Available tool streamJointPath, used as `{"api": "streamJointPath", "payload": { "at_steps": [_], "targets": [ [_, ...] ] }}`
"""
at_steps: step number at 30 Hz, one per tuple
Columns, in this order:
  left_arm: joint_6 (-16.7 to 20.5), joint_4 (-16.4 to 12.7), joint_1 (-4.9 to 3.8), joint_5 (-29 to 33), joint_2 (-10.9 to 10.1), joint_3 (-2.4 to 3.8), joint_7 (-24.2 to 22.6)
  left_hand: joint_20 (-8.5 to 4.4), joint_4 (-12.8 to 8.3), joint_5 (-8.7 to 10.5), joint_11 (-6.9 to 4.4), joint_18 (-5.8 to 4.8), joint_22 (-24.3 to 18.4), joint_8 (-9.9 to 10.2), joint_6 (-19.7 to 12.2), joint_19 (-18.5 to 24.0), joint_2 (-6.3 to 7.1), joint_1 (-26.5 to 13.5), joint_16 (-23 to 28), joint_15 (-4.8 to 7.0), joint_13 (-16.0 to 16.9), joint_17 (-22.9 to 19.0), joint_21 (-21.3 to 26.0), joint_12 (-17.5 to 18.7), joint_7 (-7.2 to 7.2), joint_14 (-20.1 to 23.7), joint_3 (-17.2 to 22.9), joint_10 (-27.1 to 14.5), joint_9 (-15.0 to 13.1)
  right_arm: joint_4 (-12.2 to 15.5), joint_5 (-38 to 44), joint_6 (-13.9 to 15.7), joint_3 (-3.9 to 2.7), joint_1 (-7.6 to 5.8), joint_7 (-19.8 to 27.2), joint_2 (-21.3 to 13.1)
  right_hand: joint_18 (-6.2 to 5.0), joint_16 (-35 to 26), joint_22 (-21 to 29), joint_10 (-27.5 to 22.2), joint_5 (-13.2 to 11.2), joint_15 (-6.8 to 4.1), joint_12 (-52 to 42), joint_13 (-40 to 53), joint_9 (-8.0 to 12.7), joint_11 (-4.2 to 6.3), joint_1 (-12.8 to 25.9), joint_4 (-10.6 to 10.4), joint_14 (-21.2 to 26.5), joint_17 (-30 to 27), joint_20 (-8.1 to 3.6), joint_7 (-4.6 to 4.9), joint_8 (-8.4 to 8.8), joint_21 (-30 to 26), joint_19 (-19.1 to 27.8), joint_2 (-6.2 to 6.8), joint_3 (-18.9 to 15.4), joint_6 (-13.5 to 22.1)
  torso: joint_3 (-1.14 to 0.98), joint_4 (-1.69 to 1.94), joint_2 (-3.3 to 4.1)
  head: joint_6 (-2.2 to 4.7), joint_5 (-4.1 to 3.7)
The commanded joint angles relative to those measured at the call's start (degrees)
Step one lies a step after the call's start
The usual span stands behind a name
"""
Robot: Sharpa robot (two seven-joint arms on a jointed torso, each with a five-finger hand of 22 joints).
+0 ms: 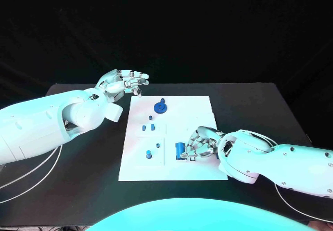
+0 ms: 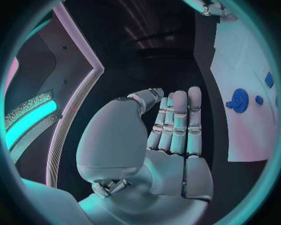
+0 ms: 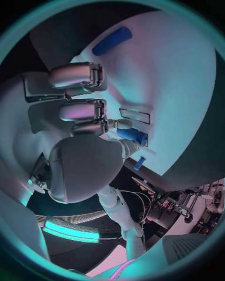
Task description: Assemble the parts on the task board
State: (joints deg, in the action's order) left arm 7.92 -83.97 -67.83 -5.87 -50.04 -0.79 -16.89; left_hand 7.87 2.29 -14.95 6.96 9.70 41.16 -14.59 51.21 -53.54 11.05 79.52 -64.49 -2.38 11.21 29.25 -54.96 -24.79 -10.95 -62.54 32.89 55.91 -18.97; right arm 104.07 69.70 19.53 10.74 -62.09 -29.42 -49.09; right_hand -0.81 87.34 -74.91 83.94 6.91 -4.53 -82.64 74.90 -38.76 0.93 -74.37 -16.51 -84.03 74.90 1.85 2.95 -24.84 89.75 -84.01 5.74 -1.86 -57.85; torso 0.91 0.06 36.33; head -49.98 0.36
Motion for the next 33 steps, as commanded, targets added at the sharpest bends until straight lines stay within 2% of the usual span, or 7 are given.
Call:
{"api": "streamJointPath", "payload": {
  "at_steps": [1,6,13,18,21,26,33],
  "targets": [
    [-0.7,-0.1,-0.03,0.2,0.1,0.04,-0.3,0.14,0.3,-0.12,-0.01,0.91,-0.1,0.0,-0.1,-0.3,-0.34,-0.2,0.3,-0.17,-0.1,-0.1,0.2,-0.2,-0.03,0.4,0.0,-0.3,-0.1,-0.1,2.3,0.6,0.00,0.09,-0.4,0.0,0.81,0.0,-15.1,2.6,0.5,-0.27,-0.1,10.3,-0.1,0.32,-0.2,-0.1,-4.5,7.2,-0.42,-0.05,-0.22,0.3,-6.0,-0.44,0.5,-0.6,-0.02,-0.02,-0.02,-0.02,-0.02],
    [-0.7,-0.1,-0.03,0.2,0.1,0.04,-0.3,0.14,0.3,-0.12,-0.01,0.91,-0.1,0.0,-0.1,-0.3,-0.34,-0.2,0.3,-0.17,-0.1,-0.1,0.2,-0.2,-0.03,0.4,0.0,-0.3,-0.1,0.2,2.3,1.2,0.00,0.10,0.4,-0.3,0.81,0.0,-15.1,2.6,0.7,-0.32,-0.2,10.3,-0.1,0.35,0.1,-0.2,-4.5,7.3,-0.47,-0.07,-0.24,0.3,-6.0,-0.76,0.6,-0.6,-0.06,-0.02,-0.03,0.06,-0.06],
    [-0.7,0.0,-0.03,0.2,0.1,0.03,-0.4,0.13,0.4,-0.13,-0.01,0.91,-0.2,0.0,-0.1,-0.4,-0.46,-0.1,0.2,-0.16,-0.1,-0.1,0.4,-0.3,-0.03,0.4,0.0,-0.4,-0.1,1.5,0.6,2.7,-0.03,0.00,3.0,-2.3,0.81,-0.1,-15.1,2.6,0.7,-0.29,-0.1,10.3,0.0,0.27,1.3,-0.2,-4.4,7.0,-0.51,0.06,-0.11,0.3,-6.0,0.11,0.2,-0.3,0.01,-0.04,-0.03,0.11,-0.17],
    [-0.7,-0.1,-0.03,0.2,0.1,0.03,-0.6,0.12,0.4,-0.13,-0.01,0.91,-0.2,0.0,-0.1,-0.4,-0.47,-0.1,0.2,-0.16,-0.1,-0.1,0.4,-0.3,-0.03,0.4,0.0,-0.4,-0.1,2.3,-2.0,4.7,-0.14,-0.73,6.1,-5.0,0.81,-0.2,-15.1,2.2,1.0,0.40,0.3,10.1,0.9,-0.63,0.2,0.1,-4.4,6.9,-0.06,1.17,2.02,0.3,-6.0,0.37,1.1,2.4,0.06,-0.09,-0.14,0.38,-0.40],
    [-0.7,-0.1,-0.03,0.3,0.1,0.02,-0.8,0.13,0.4,-0.12,0.00,0.91,-0.2,0.0,-0.1,-0.4,-0.43,-0.2,0.2,-0.16,-0.1,-0.1,0.4,-0.3,-0.04,0.4,0.0,-0.4,-0.1,2.9,-3.9,4.9,-0.22,-1.81,7.9,-7.4,0.81,-0.2,-15.1,2.2,0.9,0.77,0.3,10.2,1.4,-1.06,-0.7,0.2,-4.4,6.9,0.26,1.65,3.02,0.3,-6.0,0.66,1.4,3.2,0.00,-0.06,-0.11,0.19,-0.92],
    [-0.6,-0.4,-0.01,0.4,0.1,-0.02,-1.1,0.14,0.4,-0.09,0.01,0.90,-0.2,0.0,-0.1,-0.4,-0.35,-0.3,0.2,-0.18,-0.1,-0.1,0.4,-0.4,-0.04,0.4,-0.1,-0.4,-0.1,3.6,-3.7,3.1,-0.26,-3.70,8.2,-11.6,0.81,-0.2,-15.1,2.1,-1.1,1.19,0.4,10.2,2.2,-1.49,-4.1,0.8,-4.4,7.0,0.74,2.10,4.52,0.3,-6.0,0.57,3.1,3.2,0.13,-0.15,-0.15,0.55,-1.99],
    [-0.8,-1.0,0.09,0.7,0.1,-0.05,-1.8,0.17,0.6,-0.06,0.03,0.88,-0.3,0.1,-0.3,-0.4,-0.19,-0.6,0.2,-0.22,-0.1,-0.2,0.6,-0.4,-0.05,0.4,-0.3,-0.4,-0.1,3.6,-0.5,0.3,-0.21,-4.62,7.5,-16.1,0.81,-0.1,-15.1,2.1,-2.1,1.27,0.3,10.2,2.4,-1.55,-4.5,0.5,-4.4,7.2,0.85,2.15,4.93,0.3,-6.0,0.95,3.5,2.7,0.09,-0.35,-0.30,0.63,-3.00]
  ]
}}
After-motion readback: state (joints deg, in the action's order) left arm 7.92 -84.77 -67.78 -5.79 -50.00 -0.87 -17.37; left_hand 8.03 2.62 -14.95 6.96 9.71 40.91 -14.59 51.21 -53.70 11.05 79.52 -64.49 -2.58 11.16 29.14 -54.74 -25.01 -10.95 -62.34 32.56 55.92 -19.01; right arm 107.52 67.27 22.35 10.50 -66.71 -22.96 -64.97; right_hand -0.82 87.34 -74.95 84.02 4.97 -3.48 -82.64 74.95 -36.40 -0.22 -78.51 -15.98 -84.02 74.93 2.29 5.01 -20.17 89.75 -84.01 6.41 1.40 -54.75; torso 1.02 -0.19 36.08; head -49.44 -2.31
